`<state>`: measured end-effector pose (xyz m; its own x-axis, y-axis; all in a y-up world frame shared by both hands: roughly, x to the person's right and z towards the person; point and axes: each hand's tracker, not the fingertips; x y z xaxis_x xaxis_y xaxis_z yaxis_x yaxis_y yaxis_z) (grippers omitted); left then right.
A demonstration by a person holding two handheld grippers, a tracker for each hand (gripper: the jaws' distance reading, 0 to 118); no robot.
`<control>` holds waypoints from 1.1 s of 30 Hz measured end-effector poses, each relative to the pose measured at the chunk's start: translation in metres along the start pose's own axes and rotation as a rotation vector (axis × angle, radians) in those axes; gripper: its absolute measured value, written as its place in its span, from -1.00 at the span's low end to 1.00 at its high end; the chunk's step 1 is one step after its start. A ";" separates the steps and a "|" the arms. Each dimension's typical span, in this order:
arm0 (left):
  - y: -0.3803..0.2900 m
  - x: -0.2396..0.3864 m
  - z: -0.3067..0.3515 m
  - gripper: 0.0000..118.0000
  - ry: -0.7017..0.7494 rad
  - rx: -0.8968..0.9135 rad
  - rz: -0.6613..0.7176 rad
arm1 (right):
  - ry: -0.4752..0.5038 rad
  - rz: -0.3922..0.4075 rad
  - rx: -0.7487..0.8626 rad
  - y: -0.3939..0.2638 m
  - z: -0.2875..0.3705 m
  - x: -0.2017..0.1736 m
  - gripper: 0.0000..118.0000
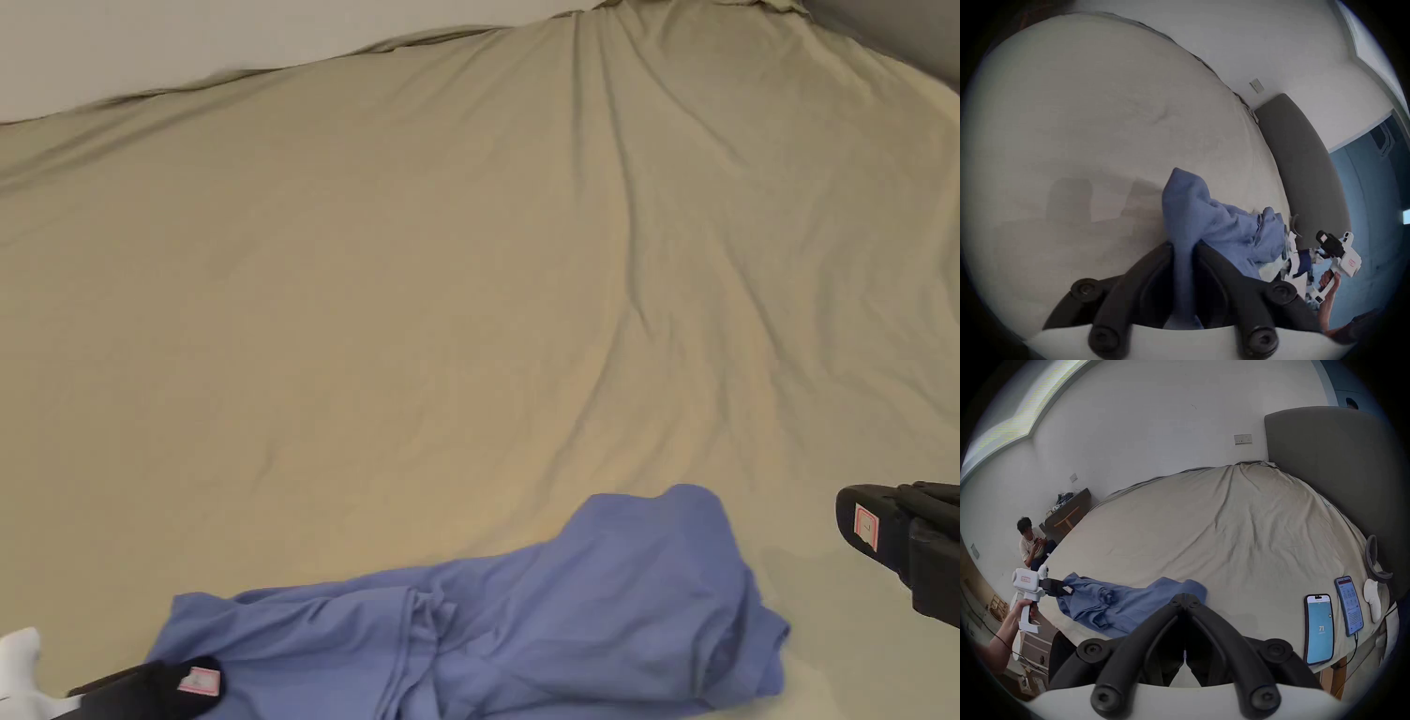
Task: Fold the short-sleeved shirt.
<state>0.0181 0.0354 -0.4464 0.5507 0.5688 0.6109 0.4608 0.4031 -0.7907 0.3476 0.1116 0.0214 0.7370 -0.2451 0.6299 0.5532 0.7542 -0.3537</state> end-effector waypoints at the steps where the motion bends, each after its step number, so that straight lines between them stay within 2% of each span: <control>1: 0.002 0.003 0.012 -0.93 0.052 0.019 0.001 | 0.003 -0.009 0.005 -0.001 0.001 0.004 -0.96; 5: 0.009 0.034 0.047 -0.93 0.227 0.091 0.075 | 0.006 -0.041 0.022 -0.005 0.006 0.021 -0.96; 8: 0.004 0.092 0.034 -0.93 0.300 0.083 -0.049 | 0.010 -0.076 0.034 -0.010 0.008 0.036 -0.96; 11: 0.001 0.141 -0.009 -0.93 0.259 0.020 -0.106 | -0.002 -0.096 0.042 -0.012 0.013 0.049 -0.96; 18: -0.004 0.212 -0.142 -0.93 -0.012 -0.222 -0.136 | -0.046 -0.139 0.076 -0.017 0.033 0.075 -0.96; 20: -0.008 0.223 -0.170 -0.93 -0.004 -0.296 -0.146 | -0.070 -0.153 0.077 -0.019 0.038 0.083 -0.96; 22: -0.008 0.223 -0.177 -0.93 -0.005 -0.295 -0.147 | -0.091 -0.163 0.074 -0.023 0.041 0.089 -0.96; 23: -0.007 0.220 -0.175 -0.84 -0.009 -0.298 -0.121 | -0.098 -0.170 0.071 -0.024 0.042 0.092 -0.96; 24: -0.004 0.215 -0.170 -0.52 -0.024 -0.295 -0.078 | -0.102 -0.175 0.068 -0.024 0.042 0.094 -0.96; 25: 0.001 0.208 -0.161 0.11 -0.089 -0.292 -0.018 | -0.103 -0.179 0.066 -0.025 0.040 0.095 -0.96; 26: 0.006 0.202 -0.150 0.62 -0.149 -0.296 0.028 | -0.105 -0.181 0.062 -0.025 0.039 0.095 -0.96; 28: 0.010 0.200 -0.106 0.62 -0.210 -0.209 0.064 | -0.106 -0.175 0.056 -0.023 0.036 0.093 -0.96; 30: 0.015 0.195 -0.069 0.62 -0.197 -0.119 -0.002 | -0.102 -0.164 0.057 -0.021 0.035 0.087 -0.96; 31: 0.014 0.197 -0.054 0.62 -0.140 -0.071 -0.055 | -0.096 -0.159 0.056 -0.020 0.034 0.084 -0.96; 32: 0.012 0.195 -0.044 0.45 -0.047 -0.015 -0.114 | -0.090 -0.152 0.056 -0.018 0.033 0.081 -0.96; 33: 0.009 0.194 -0.043 0.01 0.029 0.026 -0.178 | -0.087 -0.145 0.056 -0.017 0.033 0.079 -0.96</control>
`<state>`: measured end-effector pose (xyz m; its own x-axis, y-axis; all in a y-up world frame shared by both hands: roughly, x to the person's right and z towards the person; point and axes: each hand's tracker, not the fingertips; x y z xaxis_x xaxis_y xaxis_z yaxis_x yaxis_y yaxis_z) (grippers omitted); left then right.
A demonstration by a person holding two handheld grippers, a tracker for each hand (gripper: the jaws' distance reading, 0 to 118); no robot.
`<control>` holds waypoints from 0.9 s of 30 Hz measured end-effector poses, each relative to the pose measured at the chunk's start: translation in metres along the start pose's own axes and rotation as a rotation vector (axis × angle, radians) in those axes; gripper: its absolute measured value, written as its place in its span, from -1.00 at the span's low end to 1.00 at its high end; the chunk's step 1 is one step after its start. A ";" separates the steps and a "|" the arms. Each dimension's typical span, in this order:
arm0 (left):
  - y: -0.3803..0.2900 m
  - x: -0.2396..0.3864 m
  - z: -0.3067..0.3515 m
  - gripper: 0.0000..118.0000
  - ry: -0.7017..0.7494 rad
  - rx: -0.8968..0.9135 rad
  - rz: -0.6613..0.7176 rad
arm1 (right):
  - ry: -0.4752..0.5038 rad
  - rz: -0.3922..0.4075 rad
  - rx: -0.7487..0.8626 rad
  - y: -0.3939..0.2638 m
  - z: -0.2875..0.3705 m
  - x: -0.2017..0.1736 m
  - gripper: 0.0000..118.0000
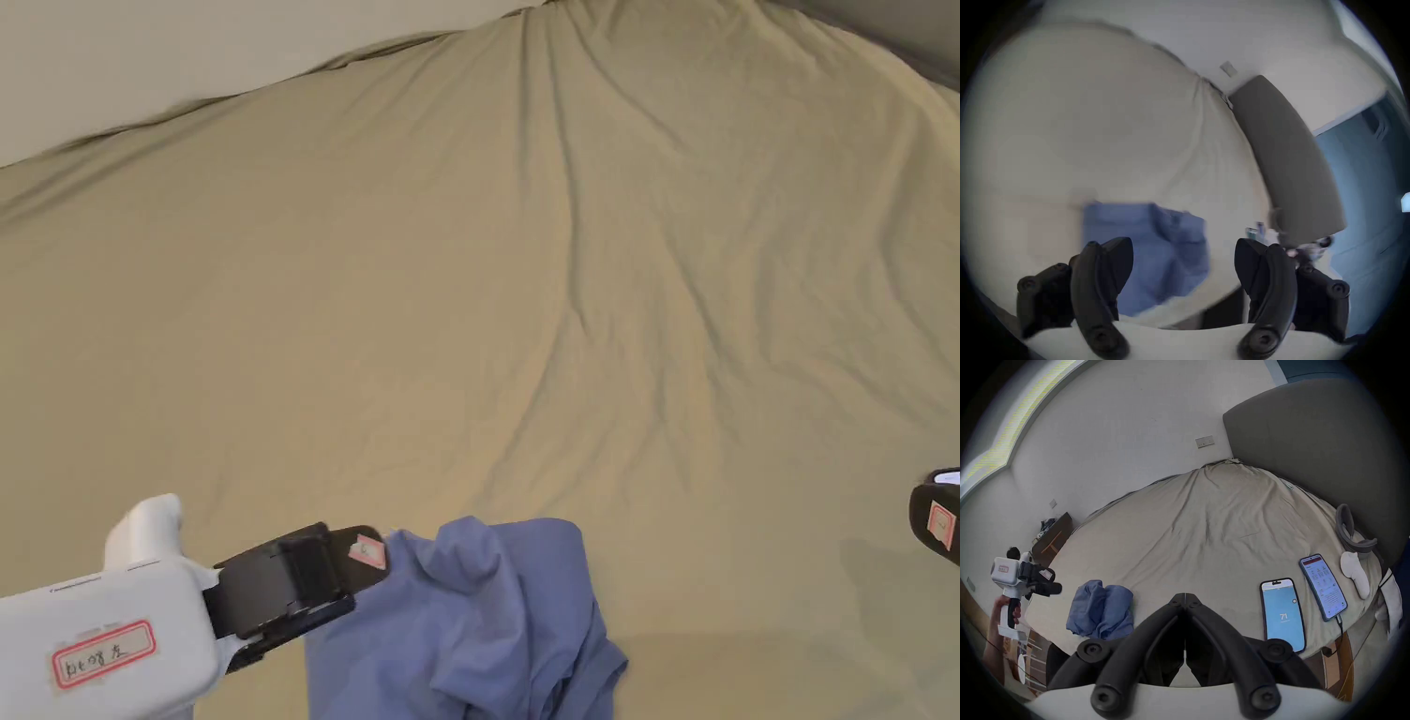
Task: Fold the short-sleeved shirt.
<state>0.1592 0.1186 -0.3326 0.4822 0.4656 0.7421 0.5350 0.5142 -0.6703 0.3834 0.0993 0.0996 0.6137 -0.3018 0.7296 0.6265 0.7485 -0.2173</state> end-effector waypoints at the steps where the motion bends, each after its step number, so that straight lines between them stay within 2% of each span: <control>1: -0.002 0.001 -0.006 -0.82 0.073 0.003 -0.061 | 0.005 0.012 -0.003 -0.001 0.000 -0.002 -0.96; 2: -0.007 0.012 -0.021 -1.00 0.134 -0.024 -0.086 | 0.004 0.023 -0.006 0.000 -0.001 -0.005 -0.96; 3: -0.010 0.014 -0.034 -1.00 0.152 -0.030 -0.083 | 0.001 0.033 -0.008 0.000 -0.001 -0.007 -0.96; 4: -0.015 0.016 -0.047 -1.00 0.093 -0.034 -0.067 | -0.001 0.045 -0.010 0.000 -0.001 -0.009 -0.96; 6: -0.022 0.026 -0.087 -1.00 0.027 -0.150 -0.118 | -0.011 0.055 -0.019 0.000 -0.001 -0.010 -0.96; 9: -0.050 0.069 -0.142 -1.00 0.035 -0.218 -0.294 | -0.030 0.051 -0.035 -0.002 -0.002 -0.006 -0.96; 10: -0.061 0.085 -0.164 -1.00 0.096 -0.251 -0.380 | -0.038 0.048 -0.040 -0.002 -0.002 -0.003 -0.96; 12: -0.071 0.105 -0.183 -1.00 0.083 -0.304 -0.450 | -0.053 0.044 -0.045 -0.002 -0.002 -0.001 -0.96; 16: -0.072 0.144 -0.186 -1.00 -0.038 -0.290 -0.489 | -0.065 0.034 -0.053 -0.004 -0.002 0.003 -0.96; 21: -0.068 0.155 -0.161 -1.00 -0.094 -0.275 -0.509 | -0.050 0.050 -0.048 -0.001 0.002 -0.008 -0.96; 24: -0.054 0.136 -0.102 -1.00 -0.138 -0.172 -0.427 | -0.016 0.091 -0.037 0.008 0.004 -0.028 -0.96; 27: -0.042 0.103 -0.025 -1.00 -0.041 -0.018 -0.406 | 0.047 0.185 -0.030 0.018 0.002 -0.066 -0.96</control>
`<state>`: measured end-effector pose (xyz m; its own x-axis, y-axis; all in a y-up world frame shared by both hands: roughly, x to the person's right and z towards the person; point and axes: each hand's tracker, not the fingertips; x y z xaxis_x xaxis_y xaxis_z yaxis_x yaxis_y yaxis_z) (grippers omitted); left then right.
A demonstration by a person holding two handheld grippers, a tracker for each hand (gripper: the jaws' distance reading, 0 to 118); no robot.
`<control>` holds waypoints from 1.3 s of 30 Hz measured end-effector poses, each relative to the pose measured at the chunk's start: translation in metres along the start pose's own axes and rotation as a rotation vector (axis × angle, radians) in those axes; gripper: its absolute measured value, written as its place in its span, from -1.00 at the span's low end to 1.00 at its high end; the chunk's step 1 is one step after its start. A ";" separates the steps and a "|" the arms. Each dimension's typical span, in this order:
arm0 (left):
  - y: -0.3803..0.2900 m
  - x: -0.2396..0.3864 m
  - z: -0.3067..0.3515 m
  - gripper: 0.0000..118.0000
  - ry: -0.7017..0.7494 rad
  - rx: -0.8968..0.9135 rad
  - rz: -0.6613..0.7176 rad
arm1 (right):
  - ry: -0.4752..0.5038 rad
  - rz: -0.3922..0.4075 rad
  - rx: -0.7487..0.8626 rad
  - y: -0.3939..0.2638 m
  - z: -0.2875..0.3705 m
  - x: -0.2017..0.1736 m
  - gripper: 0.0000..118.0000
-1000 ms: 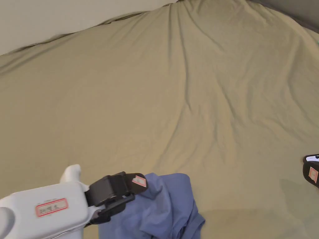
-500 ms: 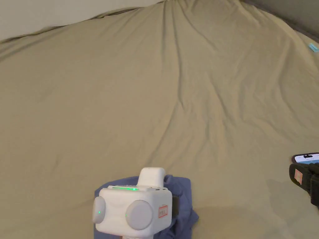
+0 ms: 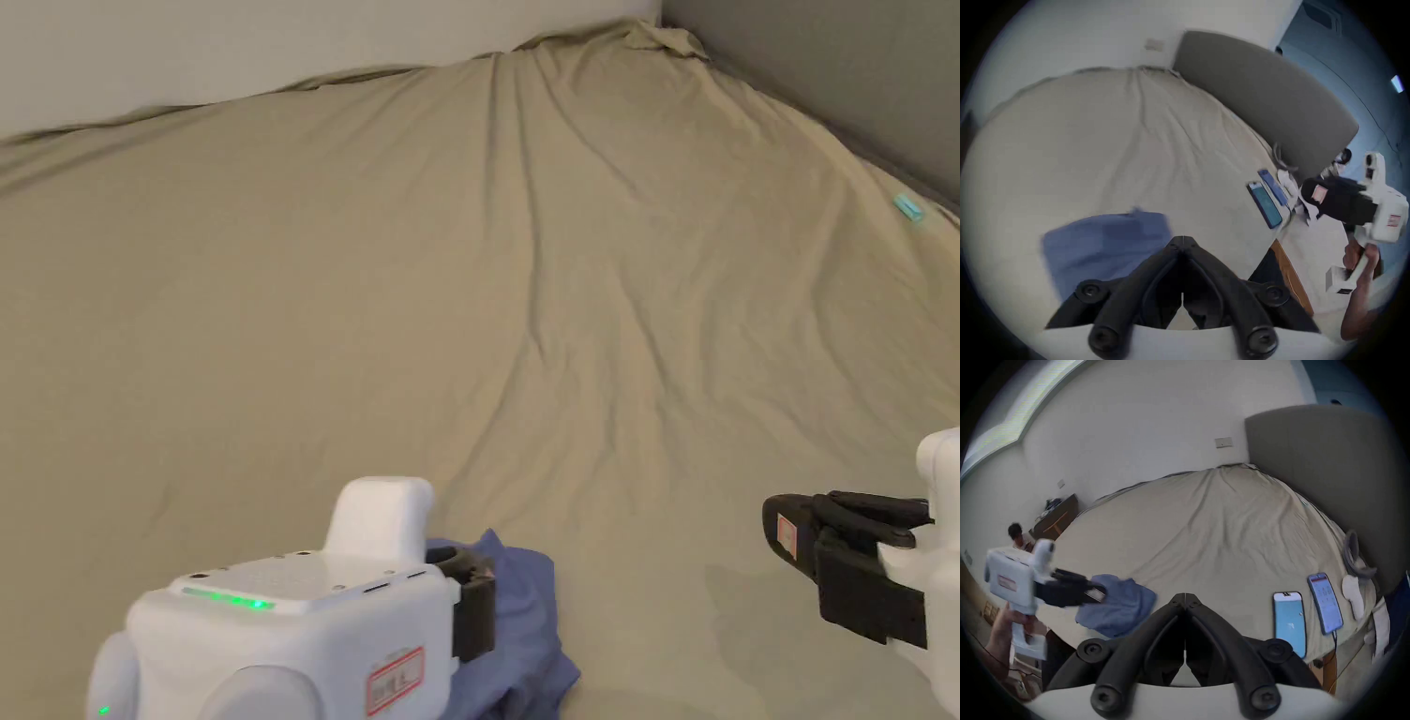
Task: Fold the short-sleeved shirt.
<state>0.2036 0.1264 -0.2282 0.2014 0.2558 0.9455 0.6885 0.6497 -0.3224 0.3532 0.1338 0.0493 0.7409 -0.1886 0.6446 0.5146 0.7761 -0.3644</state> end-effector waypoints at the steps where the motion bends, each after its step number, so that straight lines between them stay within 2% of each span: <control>1: -0.004 -0.012 0.026 -1.00 0.063 0.034 0.010 | 0.029 0.030 0.009 0.005 -0.003 -0.016 -0.96; 5: -0.027 -0.064 0.097 -1.00 0.255 0.115 0.120 | 0.176 0.132 -0.011 0.018 -0.030 -0.077 -0.96; 7: -0.039 -0.084 0.111 -1.00 0.294 0.134 0.175 | 0.217 0.182 -0.059 0.013 -0.056 -0.103 -0.96; 10: -0.055 -0.103 0.118 -1.00 0.305 0.121 0.232 | 0.258 0.181 -0.172 -0.006 -0.107 -0.121 -0.96; 14: -0.065 -0.119 0.100 -1.00 0.234 0.092 0.293 | 0.099 0.209 -0.388 -0.050 -0.180 -0.109 -0.96; 15: -0.065 -0.121 0.092 -1.00 0.224 0.080 0.291 | 0.090 0.201 -0.438 -0.060 -0.191 -0.102 -0.96; 16: -0.065 -0.124 0.082 -1.00 0.215 0.041 0.299 | 0.126 0.164 -0.491 -0.070 -0.202 -0.094 -0.96; 18: -0.063 -0.130 0.064 -1.00 0.181 0.003 0.299 | 0.197 0.119 -0.421 -0.072 -0.200 -0.083 -0.96; 20: -0.059 -0.143 0.047 -1.00 0.084 -0.026 0.360 | 0.242 0.068 -0.457 -0.061 -0.202 -0.071 -0.96; 21: -0.057 -0.154 0.038 -0.82 0.012 -0.020 0.422 | 0.270 0.046 -0.463 -0.060 -0.206 -0.065 -0.96; 22: -0.058 -0.170 0.031 -0.14 -0.076 0.000 0.510 | 0.300 0.033 -0.474 -0.058 -0.206 -0.059 -0.96; 23: -0.060 -0.183 0.022 0.62 -0.156 0.006 0.583 | 0.330 0.017 -0.481 -0.058 -0.210 -0.053 -0.96; 26: -0.070 -0.214 -0.007 0.62 -0.279 -0.008 0.651 | 0.416 -0.074 -0.505 -0.057 -0.218 -0.035 -0.96; 28: -0.075 -0.226 -0.027 0.62 -0.259 -0.050 0.645 | 0.452 -0.101 -0.514 -0.057 -0.222 -0.027 -0.96; 31: -0.081 -0.232 -0.065 0.62 -0.206 -0.146 0.614 | 0.468 -0.098 -0.516 -0.057 -0.225 -0.024 -0.96; 33: -0.078 -0.228 -0.073 0.66 -0.283 -0.094 0.615 | 0.480 -0.105 -0.519 -0.056 -0.227 -0.022 -0.96; 34: -0.073 -0.225 -0.068 0.66 -0.298 -0.044 0.571 | 0.489 -0.119 -0.522 -0.057 -0.228 -0.022 -0.96; 35: -0.072 -0.224 -0.072 0.66 -0.406 -0.025 0.564 | 0.498 -0.131 -0.519 -0.057 -0.228 -0.021 -0.96; 37: -0.073 -0.216 -0.091 0.65 -0.494 -0.094 0.622 | 0.503 -0.138 -0.521 -0.057 -0.229 -0.021 -0.96; 38: -0.074 -0.207 -0.097 0.63 -0.444 -0.105 0.557 | 0.506 -0.142 -0.519 -0.058 -0.229 -0.021 -0.96; 39: -0.075 -0.200 -0.098 0.40 -0.387 -0.100 0.501 | 0.505 -0.144 -0.516 -0.058 -0.228 -0.021 -0.96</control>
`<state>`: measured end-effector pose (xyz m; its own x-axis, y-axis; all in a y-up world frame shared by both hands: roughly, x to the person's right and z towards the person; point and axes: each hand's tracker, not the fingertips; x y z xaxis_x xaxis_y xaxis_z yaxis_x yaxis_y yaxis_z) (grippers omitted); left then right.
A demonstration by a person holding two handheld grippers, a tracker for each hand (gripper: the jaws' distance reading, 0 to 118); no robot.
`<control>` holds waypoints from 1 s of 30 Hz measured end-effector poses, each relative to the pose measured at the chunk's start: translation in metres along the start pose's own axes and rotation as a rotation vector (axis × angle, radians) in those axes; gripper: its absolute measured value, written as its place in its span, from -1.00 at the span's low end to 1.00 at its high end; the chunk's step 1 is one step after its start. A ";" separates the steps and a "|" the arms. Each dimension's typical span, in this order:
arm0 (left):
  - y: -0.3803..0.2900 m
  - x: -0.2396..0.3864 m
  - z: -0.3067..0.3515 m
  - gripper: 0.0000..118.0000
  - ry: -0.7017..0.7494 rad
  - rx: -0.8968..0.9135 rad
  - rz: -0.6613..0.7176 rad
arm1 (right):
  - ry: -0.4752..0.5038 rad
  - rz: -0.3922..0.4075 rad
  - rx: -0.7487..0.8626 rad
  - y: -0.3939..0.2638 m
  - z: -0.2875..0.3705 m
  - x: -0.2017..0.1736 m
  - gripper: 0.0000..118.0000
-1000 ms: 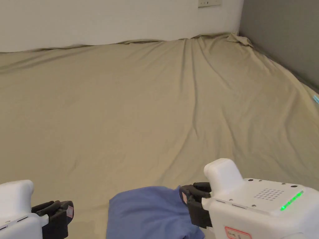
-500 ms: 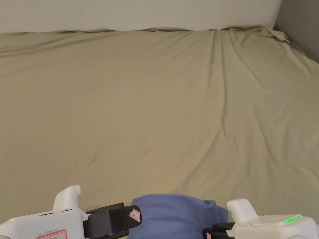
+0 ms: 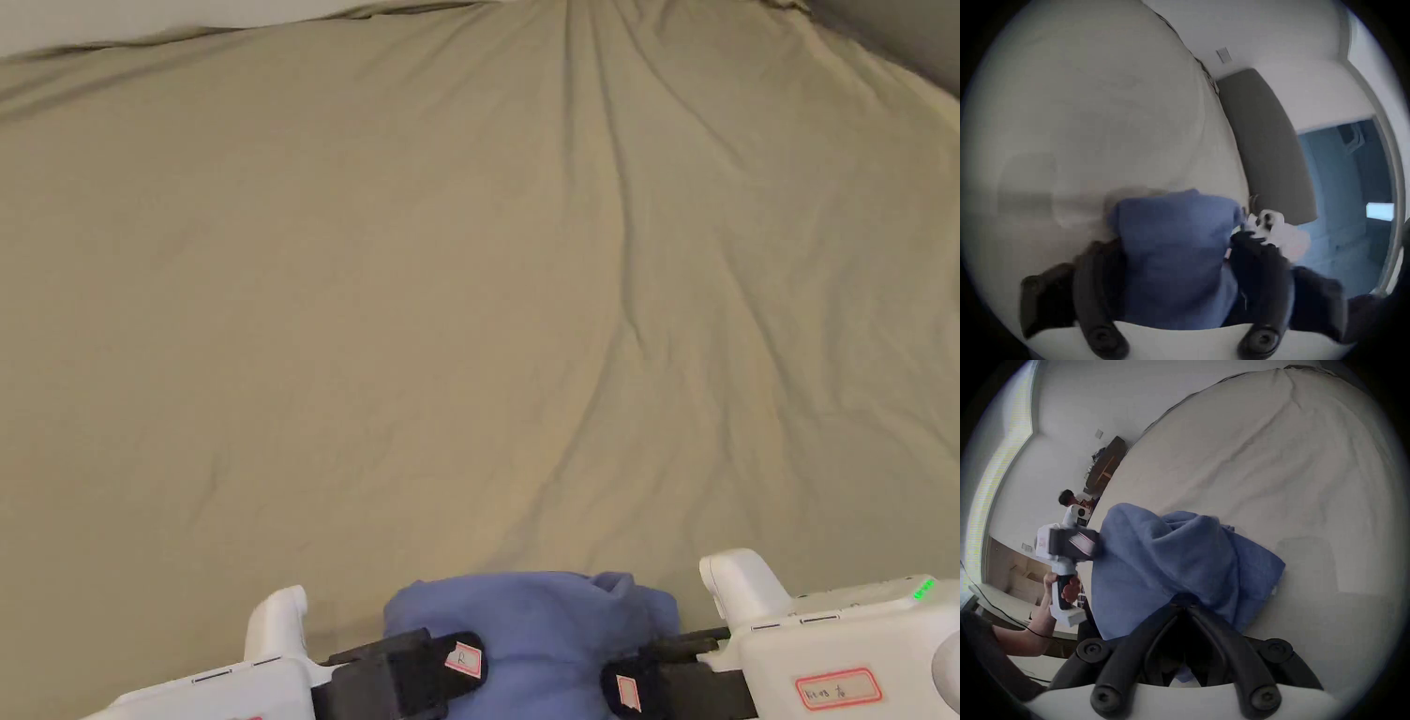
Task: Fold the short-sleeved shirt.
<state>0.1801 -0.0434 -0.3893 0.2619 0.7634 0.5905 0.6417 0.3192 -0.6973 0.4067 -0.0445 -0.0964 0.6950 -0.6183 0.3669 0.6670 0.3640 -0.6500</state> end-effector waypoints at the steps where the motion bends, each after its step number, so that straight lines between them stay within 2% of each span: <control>1: -0.004 0.001 -0.002 -0.11 0.000 0.023 -0.001 | -0.006 -0.002 0.004 -0.001 0.001 -0.001 -0.96; 2: -0.006 -0.005 0.002 -0.34 -0.053 0.042 0.078 | -0.007 -0.009 0.012 -0.002 0.003 -0.002 -0.96; 3: -0.006 -0.007 0.008 -0.37 -0.101 0.034 0.076 | -0.011 -0.016 0.015 -0.003 0.004 -0.003 -0.96; 5: -0.007 -0.004 0.020 -0.38 -0.080 0.040 0.055 | -0.009 -0.024 0.032 -0.003 0.009 -0.012 -0.96; 10: 0.000 -0.013 0.073 -0.39 -0.027 0.064 0.028 | 0.024 0.036 0.132 0.006 0.025 -0.060 -0.96; 13: 0.009 -0.028 0.134 -0.39 0.097 0.097 -0.018 | 0.040 0.076 0.173 0.012 0.030 -0.089 -0.96; 19: 0.028 -0.077 0.274 -0.40 0.466 0.121 -0.027 | 0.041 0.137 0.188 0.019 0.025 -0.130 -0.96; 23: 0.038 -0.113 0.338 -0.41 0.702 0.121 0.036 | 0.047 0.147 0.181 0.020 0.014 -0.142 -0.96; 25: 0.042 -0.130 0.348 -0.41 0.766 0.118 0.079 | 0.047 0.148 0.171 0.020 0.007 -0.146 -0.96; 26: 0.042 -0.142 0.351 -0.20 0.746 0.113 0.130 | 0.039 0.153 0.160 0.020 0.004 -0.149 -0.96; 28: 0.039 -0.161 0.354 0.05 0.662 0.132 0.299 | 0.019 0.170 0.145 0.019 0.001 -0.152 -0.96; 29: 0.030 -0.163 0.354 0.19 0.686 0.197 0.298 | 0.016 0.177 0.140 0.019 0.002 -0.154 -0.96; 30: 0.023 -0.159 0.356 0.45 0.705 0.237 0.257 | 0.017 0.182 0.137 0.019 0.004 -0.155 -0.96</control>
<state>-0.1033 0.0428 -0.6438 0.8275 0.3186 0.4623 0.3489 0.3533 -0.8680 0.3129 0.0610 -0.1630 0.8036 -0.5450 0.2393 0.5617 0.5613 -0.6079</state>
